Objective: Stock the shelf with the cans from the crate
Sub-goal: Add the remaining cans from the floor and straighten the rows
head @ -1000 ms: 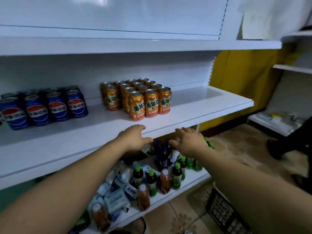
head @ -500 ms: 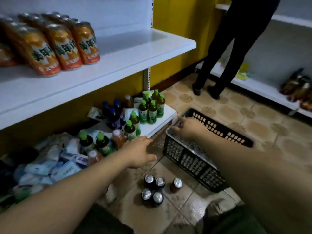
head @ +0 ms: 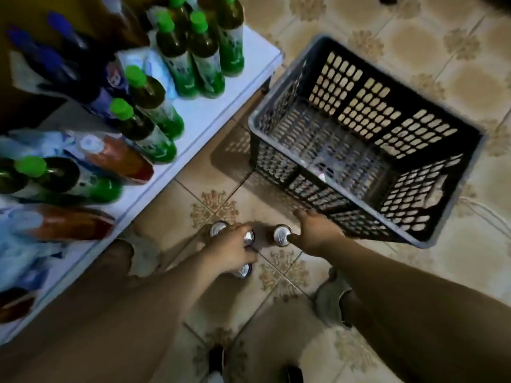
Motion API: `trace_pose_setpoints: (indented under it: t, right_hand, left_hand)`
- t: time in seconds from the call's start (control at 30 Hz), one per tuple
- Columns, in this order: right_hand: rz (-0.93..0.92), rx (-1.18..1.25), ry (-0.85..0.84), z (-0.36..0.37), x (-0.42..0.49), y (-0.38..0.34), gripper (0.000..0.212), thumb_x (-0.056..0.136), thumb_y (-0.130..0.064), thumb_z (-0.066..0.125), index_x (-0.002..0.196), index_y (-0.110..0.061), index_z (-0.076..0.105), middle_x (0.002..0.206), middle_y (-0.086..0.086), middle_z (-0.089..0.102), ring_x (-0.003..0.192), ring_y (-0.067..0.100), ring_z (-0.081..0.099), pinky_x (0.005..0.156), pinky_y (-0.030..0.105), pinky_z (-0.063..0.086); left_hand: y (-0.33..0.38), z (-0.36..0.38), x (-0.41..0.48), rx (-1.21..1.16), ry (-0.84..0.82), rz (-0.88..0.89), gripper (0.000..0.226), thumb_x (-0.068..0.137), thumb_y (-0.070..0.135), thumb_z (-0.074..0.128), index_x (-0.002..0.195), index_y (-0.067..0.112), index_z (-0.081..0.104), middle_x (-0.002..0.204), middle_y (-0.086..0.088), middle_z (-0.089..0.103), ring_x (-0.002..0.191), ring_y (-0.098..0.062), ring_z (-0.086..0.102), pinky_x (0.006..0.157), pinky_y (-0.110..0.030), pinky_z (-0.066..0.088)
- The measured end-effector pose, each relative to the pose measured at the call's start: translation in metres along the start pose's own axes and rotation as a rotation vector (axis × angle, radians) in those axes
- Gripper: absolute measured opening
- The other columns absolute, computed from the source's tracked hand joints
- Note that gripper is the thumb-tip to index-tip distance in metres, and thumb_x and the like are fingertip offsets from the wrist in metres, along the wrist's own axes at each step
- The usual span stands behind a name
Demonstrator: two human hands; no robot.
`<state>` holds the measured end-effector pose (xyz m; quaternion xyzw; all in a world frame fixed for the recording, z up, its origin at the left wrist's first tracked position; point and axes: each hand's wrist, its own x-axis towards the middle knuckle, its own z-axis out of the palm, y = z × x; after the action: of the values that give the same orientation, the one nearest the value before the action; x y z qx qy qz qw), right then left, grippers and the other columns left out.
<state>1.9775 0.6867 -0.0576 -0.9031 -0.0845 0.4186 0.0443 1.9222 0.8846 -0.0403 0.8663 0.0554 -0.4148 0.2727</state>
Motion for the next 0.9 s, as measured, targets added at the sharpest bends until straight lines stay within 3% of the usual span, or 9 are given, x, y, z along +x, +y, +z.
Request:
trace_pose_setpoints:
  t: [0.17, 0.3, 0.33, 0.47, 0.63, 0.8, 0.9]
  right_hand:
    - [-0.013, 0.009, -0.149, 0.057, 0.052, -0.002, 0.077, 0.086, -0.043, 0.065, 0.148, -0.021, 0.026, 0.146, 0.011, 0.034, 0.128, 0.033, 0.041, 0.102, 0.037, 0.040]
    - [0.012, -0.020, -0.234, 0.090, 0.074, -0.011, 0.090, 0.089, -0.034, 0.066, 0.154, -0.025, 0.004, 0.161, 0.012, -0.004, 0.141, 0.036, 0.022, 0.110, 0.041, 0.036]
    - [0.026, -0.035, -0.213, 0.095, 0.079, -0.011, 0.086, 0.091, -0.031, 0.063, 0.154, -0.026, 0.004, 0.160, 0.014, -0.003, 0.141, 0.038, 0.023, 0.108, 0.042, 0.038]
    - [0.013, -0.016, -0.079, 0.088, 0.080, -0.011, 0.050, 0.095, -0.028, 0.049, 0.141, -0.025, 0.029, 0.136, 0.014, 0.037, 0.117, 0.035, 0.045, 0.089, 0.041, 0.046]
    - [-0.027, 0.171, 0.098, 0.029, 0.039, -0.015, 0.064, 0.089, -0.050, 0.049, 0.146, -0.028, 0.028, 0.137, 0.011, 0.044, 0.120, 0.034, 0.048, 0.097, 0.039, 0.044]
    - [-0.133, 0.369, 0.377, -0.048, -0.031, -0.046, 0.087, 0.073, -0.065, 0.026, 0.151, -0.027, 0.024, 0.129, 0.010, 0.048, 0.115, 0.028, 0.047, 0.094, 0.034, 0.040]
    - [-0.207, 0.487, 0.538, -0.094, -0.084, -0.076, 0.080, 0.079, -0.063, 0.032, 0.150, -0.027, 0.029, 0.139, 0.009, 0.047, 0.124, 0.026, 0.045, 0.099, 0.034, 0.037]
  left_hand:
    - [-0.025, 0.032, 0.052, -0.009, -0.041, -0.046, 0.067, 0.079, 0.031, 0.071, 0.137, 0.011, 0.044, 0.144, -0.006, 0.042, 0.131, -0.024, 0.040, 0.107, -0.032, 0.034]
    - [-0.040, 0.044, 0.074, 0.008, -0.066, -0.058, 0.065, 0.081, 0.037, 0.067, 0.135, 0.011, 0.043, 0.141, -0.009, 0.044, 0.129, -0.027, 0.040, 0.104, -0.038, 0.037]
    - [-0.043, 0.048, 0.077, 0.008, -0.069, -0.056, 0.064, 0.081, 0.037, 0.067, 0.135, 0.010, 0.044, 0.140, -0.010, 0.045, 0.129, -0.028, 0.041, 0.104, -0.038, 0.038]
    - [-0.049, 0.050, 0.079, -0.053, -0.068, -0.049, 0.064, 0.081, 0.034, 0.068, 0.135, 0.008, 0.045, 0.140, -0.012, 0.046, 0.128, -0.028, 0.042, 0.104, -0.037, 0.038]
    - [-0.026, 0.022, 0.056, -0.168, -0.025, -0.051, 0.079, 0.079, 0.033, 0.073, 0.146, 0.017, 0.033, 0.150, -0.003, 0.037, 0.135, -0.021, 0.037, 0.110, -0.035, 0.033]
    - [0.017, -0.030, -0.004, -0.337, 0.114, 0.025, 0.081, 0.075, 0.028, 0.075, 0.144, 0.025, 0.032, 0.129, -0.004, 0.052, 0.117, -0.024, 0.052, 0.097, -0.032, 0.044]
    - [0.032, -0.064, -0.053, -0.468, 0.255, 0.107, 0.098, 0.053, 0.049, 0.075, 0.137, 0.044, 0.025, 0.129, 0.002, 0.055, 0.113, -0.021, 0.058, 0.098, -0.041, 0.048]
